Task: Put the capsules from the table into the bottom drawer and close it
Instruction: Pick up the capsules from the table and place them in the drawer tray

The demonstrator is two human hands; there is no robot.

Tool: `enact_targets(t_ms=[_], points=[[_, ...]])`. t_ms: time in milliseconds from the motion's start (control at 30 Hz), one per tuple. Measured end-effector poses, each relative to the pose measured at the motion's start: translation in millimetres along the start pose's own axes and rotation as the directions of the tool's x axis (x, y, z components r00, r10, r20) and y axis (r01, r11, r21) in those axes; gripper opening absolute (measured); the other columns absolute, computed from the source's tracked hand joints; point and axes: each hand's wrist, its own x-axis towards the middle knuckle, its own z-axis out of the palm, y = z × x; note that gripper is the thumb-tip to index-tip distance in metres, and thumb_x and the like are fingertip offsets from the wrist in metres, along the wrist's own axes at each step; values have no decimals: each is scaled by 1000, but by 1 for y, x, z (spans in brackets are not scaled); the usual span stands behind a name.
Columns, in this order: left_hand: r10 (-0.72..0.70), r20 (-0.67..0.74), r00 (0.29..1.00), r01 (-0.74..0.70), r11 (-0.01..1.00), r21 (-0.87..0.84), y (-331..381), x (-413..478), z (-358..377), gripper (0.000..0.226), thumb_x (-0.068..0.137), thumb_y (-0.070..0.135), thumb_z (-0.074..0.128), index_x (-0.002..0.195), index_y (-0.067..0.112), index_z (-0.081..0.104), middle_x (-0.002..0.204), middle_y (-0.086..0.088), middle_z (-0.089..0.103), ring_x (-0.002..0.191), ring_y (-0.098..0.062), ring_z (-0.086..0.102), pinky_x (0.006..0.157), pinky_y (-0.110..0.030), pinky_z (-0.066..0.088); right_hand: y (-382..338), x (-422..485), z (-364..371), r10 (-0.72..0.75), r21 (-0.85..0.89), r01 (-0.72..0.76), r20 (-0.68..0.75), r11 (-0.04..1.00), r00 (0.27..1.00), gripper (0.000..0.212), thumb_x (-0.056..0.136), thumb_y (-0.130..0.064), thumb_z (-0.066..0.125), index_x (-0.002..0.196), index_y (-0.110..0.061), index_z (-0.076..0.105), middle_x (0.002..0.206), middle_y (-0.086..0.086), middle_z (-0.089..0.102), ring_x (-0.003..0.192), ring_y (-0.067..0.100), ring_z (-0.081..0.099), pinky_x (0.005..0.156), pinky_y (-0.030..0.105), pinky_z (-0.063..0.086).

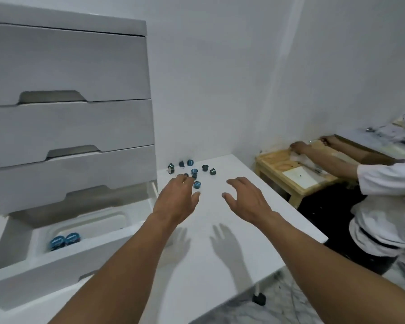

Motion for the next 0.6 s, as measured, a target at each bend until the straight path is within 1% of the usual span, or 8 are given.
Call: enact_targets(t_ms=[100, 233, 433, 533, 600], points=[[5, 26, 1000, -6, 1000, 21, 27, 1, 14, 42, 94, 34, 48, 130, 11, 47, 127, -8, 52, 113, -26, 51, 91, -35, 44, 24, -3, -7, -8, 7, 8, 1, 1000, 1000, 48, 94, -37, 51, 137, -14, 47, 139, 4, 48, 128, 20, 45, 105, 31, 34], [-4, 63, 998, 0, 998, 64, 45, 13, 36, 38, 95, 32, 47, 125, 9, 49, 124, -8, 53, 107, -27, 53, 86, -36, 46, 47, 7, -3, -13, 29, 13, -2, 999, 1000, 47, 94, -36, 51, 136, -13, 48, 138, 4, 48, 127, 20, 46, 103, 31, 35], [-60, 115, 992, 54, 997, 54, 44, 58, 82, 39, 94, 32, 48, 126, 10, 50, 126, -8, 53, 108, -27, 54, 86, -37, 48, 81, 48, 18, -31, 21, 30, 54, 999, 998, 46, 94, -36, 51, 135, -14, 48, 140, 3, 46, 126, 20, 47, 102, 29, 35], [-90, 131, 987, 86, 996, 34, 39, 90, 103, 34, 93, 32, 49, 120, 10, 53, 122, -8, 54, 108, -26, 54, 86, -38, 49, 98, 79, 27, -35, 12, 34, 90, 999, 995, 46, 95, -35, 52, 135, -13, 49, 140, 4, 47, 126, 21, 47, 102, 28, 35], [-101, 152, 983, 97, 995, 31, 36, 112, 114, 32, 93, 32, 49, 116, 10, 53, 118, -7, 55, 105, -26, 54, 83, -37, 49, 108, 103, 32, -26, 10, 25, 115, 1000, 993, 46, 95, -34, 52, 135, -13, 49, 140, 4, 47, 126, 21, 48, 101, 29, 35]])
